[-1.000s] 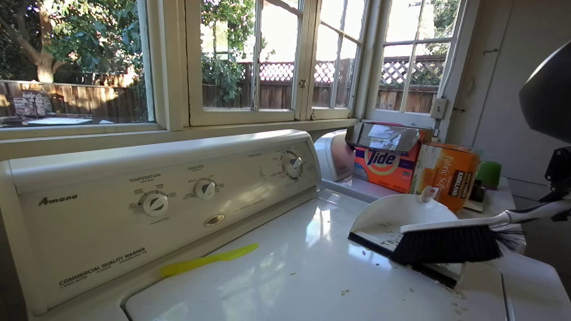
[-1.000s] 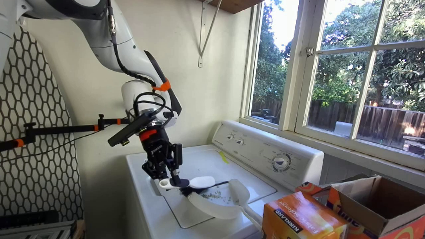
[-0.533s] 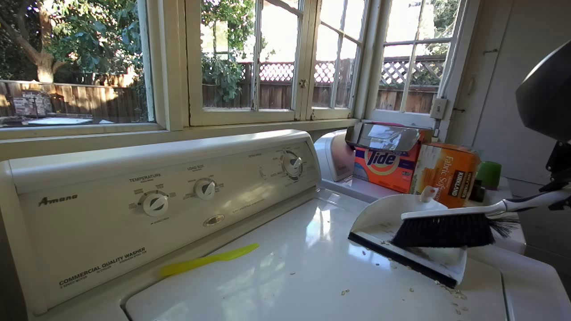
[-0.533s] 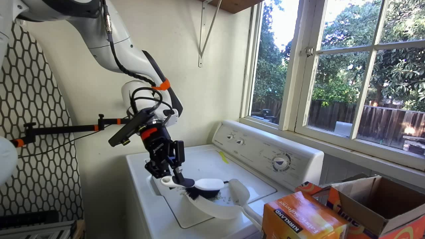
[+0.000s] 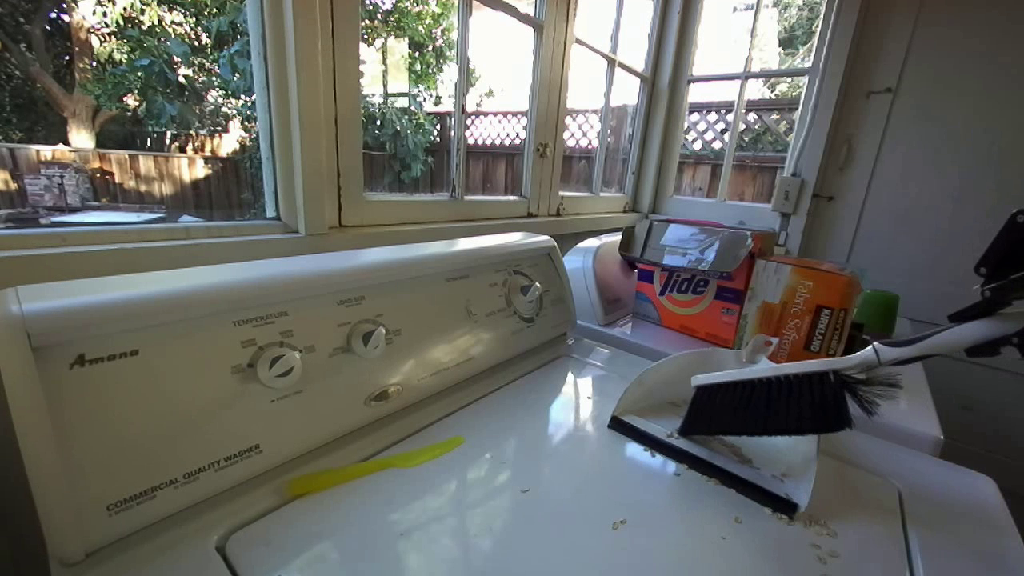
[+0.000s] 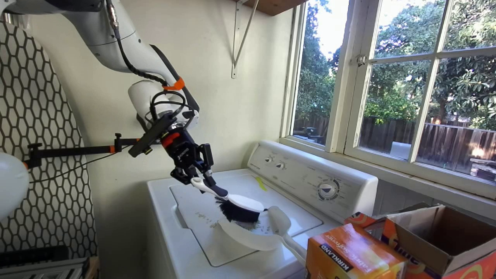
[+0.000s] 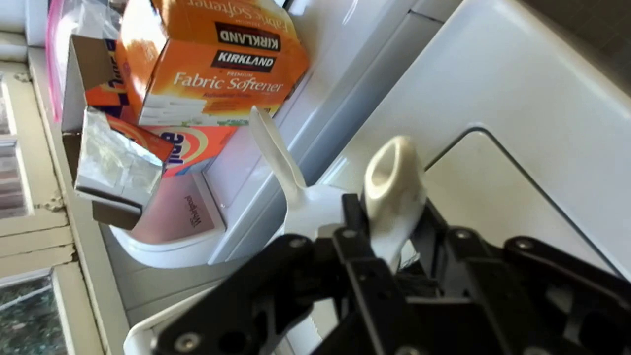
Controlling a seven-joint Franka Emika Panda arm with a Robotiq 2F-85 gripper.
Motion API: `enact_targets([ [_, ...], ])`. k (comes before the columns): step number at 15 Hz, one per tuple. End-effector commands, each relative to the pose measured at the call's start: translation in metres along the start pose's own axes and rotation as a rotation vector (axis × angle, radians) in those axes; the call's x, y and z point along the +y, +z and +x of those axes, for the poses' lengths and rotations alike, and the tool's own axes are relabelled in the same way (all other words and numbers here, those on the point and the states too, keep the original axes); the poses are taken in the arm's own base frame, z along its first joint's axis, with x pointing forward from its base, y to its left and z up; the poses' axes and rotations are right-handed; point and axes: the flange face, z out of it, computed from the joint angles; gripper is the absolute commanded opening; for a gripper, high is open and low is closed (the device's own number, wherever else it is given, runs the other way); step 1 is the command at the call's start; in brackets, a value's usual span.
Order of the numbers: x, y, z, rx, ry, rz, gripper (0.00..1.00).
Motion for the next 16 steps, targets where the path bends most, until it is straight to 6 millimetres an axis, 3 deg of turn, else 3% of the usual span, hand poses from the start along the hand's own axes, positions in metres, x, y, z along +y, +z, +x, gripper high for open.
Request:
enact_targets([
  [1, 0.005, -0.019, 0.000, 0.051, -0.005, -0.035, 0.07],
  [6, 0.005, -0.034, 0.000, 0.102, -0.051, -0.038, 0.07],
  [16, 0.008, -0.058, -0.034, 0.166, -0.145, -0.006, 0.07],
])
